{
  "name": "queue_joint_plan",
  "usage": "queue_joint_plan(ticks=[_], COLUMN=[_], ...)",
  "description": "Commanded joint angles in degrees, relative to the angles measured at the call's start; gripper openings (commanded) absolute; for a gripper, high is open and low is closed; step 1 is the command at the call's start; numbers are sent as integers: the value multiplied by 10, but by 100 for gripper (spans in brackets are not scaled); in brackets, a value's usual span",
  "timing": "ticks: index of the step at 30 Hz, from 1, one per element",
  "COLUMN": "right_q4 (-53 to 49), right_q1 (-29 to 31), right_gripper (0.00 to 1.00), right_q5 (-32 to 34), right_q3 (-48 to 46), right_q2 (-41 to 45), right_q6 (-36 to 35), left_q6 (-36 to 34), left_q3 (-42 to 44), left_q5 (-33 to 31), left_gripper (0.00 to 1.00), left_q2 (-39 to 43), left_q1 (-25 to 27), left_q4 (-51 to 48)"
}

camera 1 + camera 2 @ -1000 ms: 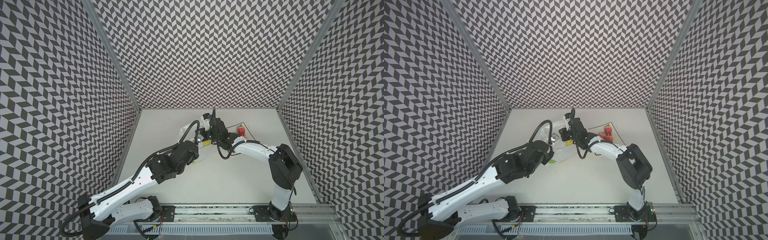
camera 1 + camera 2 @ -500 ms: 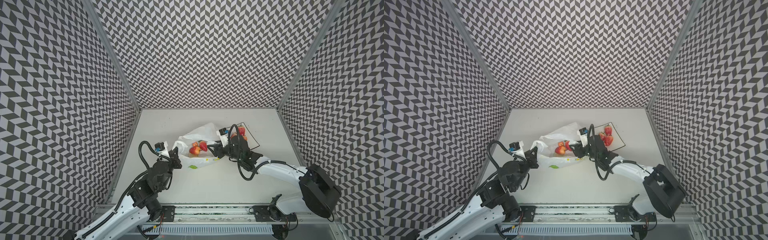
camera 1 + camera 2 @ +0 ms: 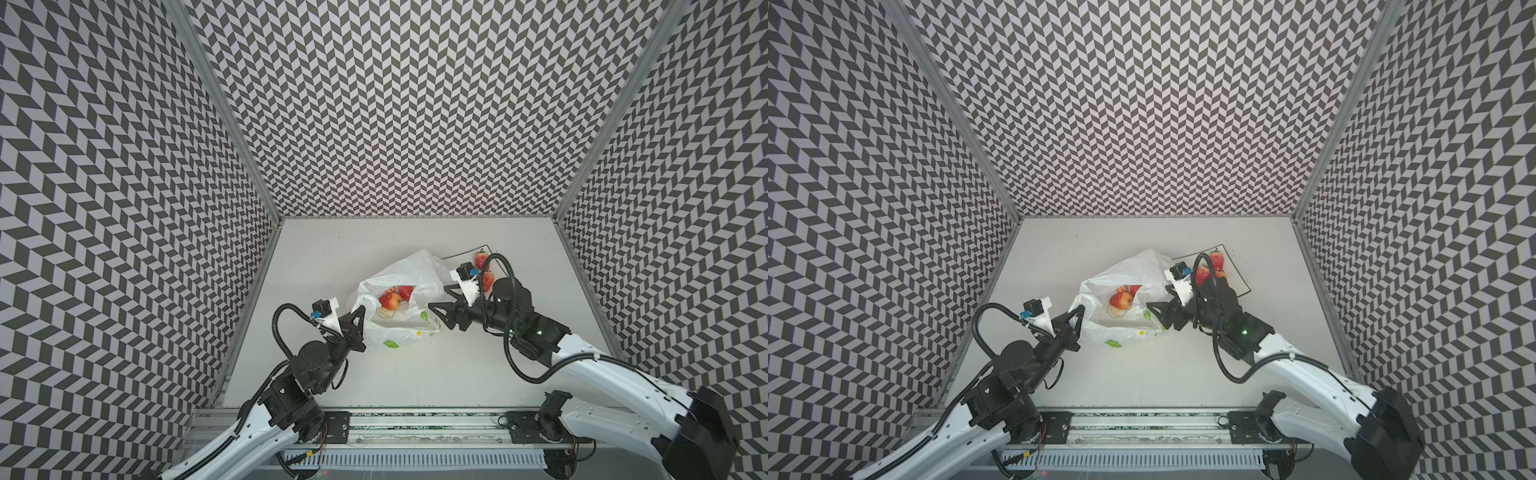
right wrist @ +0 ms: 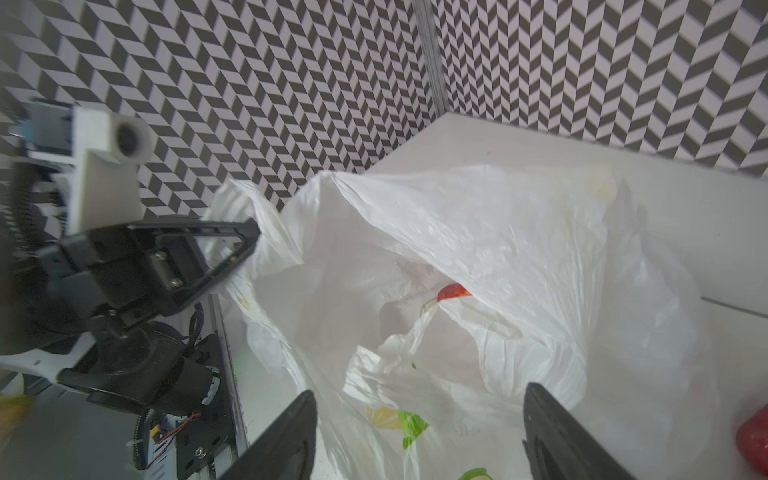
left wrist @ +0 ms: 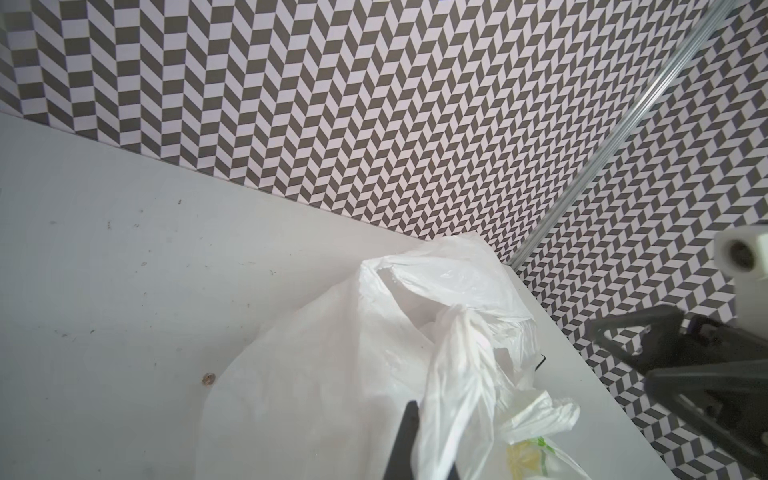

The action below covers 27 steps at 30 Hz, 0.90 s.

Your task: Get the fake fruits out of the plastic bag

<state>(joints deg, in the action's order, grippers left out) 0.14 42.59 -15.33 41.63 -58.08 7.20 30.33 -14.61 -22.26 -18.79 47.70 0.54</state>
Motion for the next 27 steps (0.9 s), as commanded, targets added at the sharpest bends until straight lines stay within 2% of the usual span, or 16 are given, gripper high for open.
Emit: queue_joint_plan(ticks=[1,4,8,13,18,23,25,27], right_q4=[-19,-23,-17,6,55,72,84,85], right_q1=[45,96,113,113,114,111,101,87], right_gripper=[66,54,37,29,34,53,59,60], right_q5=[13,45,78,128,203,331,361,372], right_q3=[34,82,146,197,229,268,273,283], right_q2=[5,-72,-189,-304,-398,-482,-507,-529], right_q6=[-35,-24,20,52,76,91,97,101], left_q6=[-5,-5,-3,13,24,38,46,54], left_q3=[10,13,15,23,22,16,16,15], left_q5=[29,37,38,30,26,21,19,18], left_gripper=[0,0,0,0,0,0,0,0], left_q2=[18,25,35,57,70,67,64,61], left_q1=[0,0,3,3,4,6,7,10], left_q4=[23,14,-3,-11,-32,-62,-72,-82])
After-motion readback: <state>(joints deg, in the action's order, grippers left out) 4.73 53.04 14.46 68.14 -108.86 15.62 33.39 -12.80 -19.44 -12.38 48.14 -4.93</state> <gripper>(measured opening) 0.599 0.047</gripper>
